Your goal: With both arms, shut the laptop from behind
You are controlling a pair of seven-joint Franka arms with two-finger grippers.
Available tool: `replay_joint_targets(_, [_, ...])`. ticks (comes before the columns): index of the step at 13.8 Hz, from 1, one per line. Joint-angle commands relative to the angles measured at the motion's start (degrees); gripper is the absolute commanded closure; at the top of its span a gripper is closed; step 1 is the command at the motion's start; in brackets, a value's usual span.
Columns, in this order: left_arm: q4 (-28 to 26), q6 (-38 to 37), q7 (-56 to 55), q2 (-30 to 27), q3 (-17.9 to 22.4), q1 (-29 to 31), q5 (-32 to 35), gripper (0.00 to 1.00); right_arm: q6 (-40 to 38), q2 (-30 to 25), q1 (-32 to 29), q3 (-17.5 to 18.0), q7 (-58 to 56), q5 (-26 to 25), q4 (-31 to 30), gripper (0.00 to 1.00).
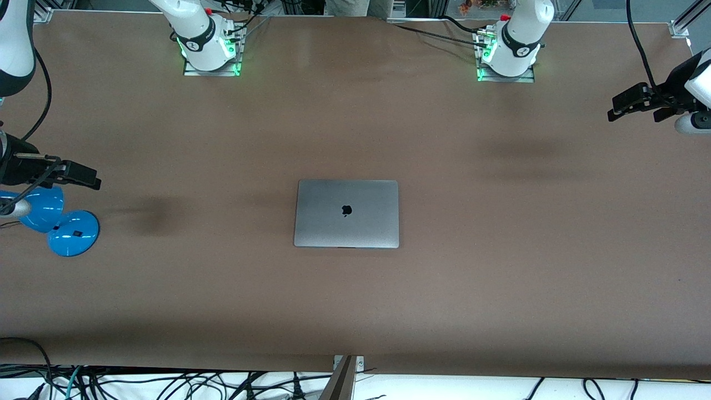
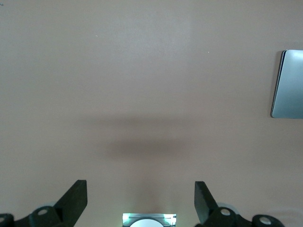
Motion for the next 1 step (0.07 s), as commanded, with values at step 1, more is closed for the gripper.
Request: replay_joint_targets(1, [0.59, -1.27, 0.69, -0.25, 0.23, -0.20, -0.87, 0.00, -2.04, -1.66, -0.63, 0.27, -1.16, -0.56, -1.41, 0.00])
